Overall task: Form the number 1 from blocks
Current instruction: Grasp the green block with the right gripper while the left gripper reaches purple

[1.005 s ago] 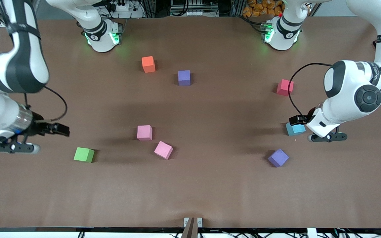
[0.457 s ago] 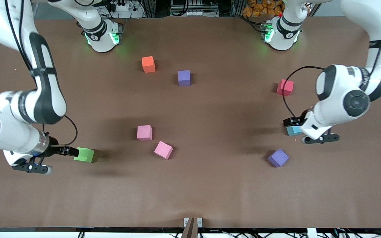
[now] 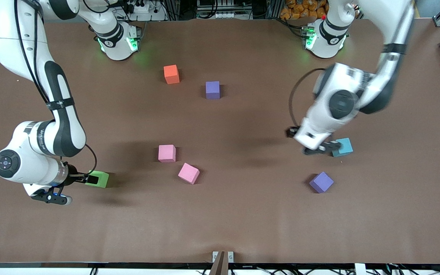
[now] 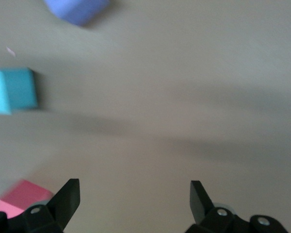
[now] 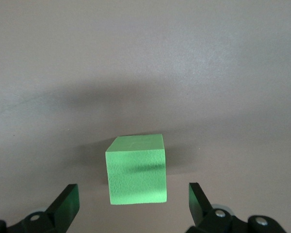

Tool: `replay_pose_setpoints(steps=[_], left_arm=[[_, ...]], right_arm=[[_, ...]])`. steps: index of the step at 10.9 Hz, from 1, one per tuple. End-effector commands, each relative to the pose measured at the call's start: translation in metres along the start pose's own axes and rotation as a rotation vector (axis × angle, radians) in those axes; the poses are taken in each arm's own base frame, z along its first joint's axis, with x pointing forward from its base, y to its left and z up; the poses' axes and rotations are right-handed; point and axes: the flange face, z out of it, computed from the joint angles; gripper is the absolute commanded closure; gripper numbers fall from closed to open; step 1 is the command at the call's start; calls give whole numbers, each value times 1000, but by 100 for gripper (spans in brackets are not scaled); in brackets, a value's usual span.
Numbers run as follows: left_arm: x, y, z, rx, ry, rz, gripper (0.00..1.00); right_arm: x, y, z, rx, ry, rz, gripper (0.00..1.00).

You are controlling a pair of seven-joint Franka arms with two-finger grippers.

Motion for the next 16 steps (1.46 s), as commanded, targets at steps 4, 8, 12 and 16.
replay_pose_setpoints(steps=[4, 8, 12, 16], left_arm=[[-153, 169, 47, -26, 50, 1, 0], [-277, 242, 100, -71, 89, 52, 0], [-315, 250, 130, -92, 116, 98, 0], [-311, 237, 73, -52, 115, 99, 0]], right_arm=[[4, 0, 39, 2, -31, 20, 0], [5, -1, 67, -5, -36, 18, 0], [5, 2, 75, -4, -39, 26, 36], [6, -2, 64, 8, -27, 24, 45]])
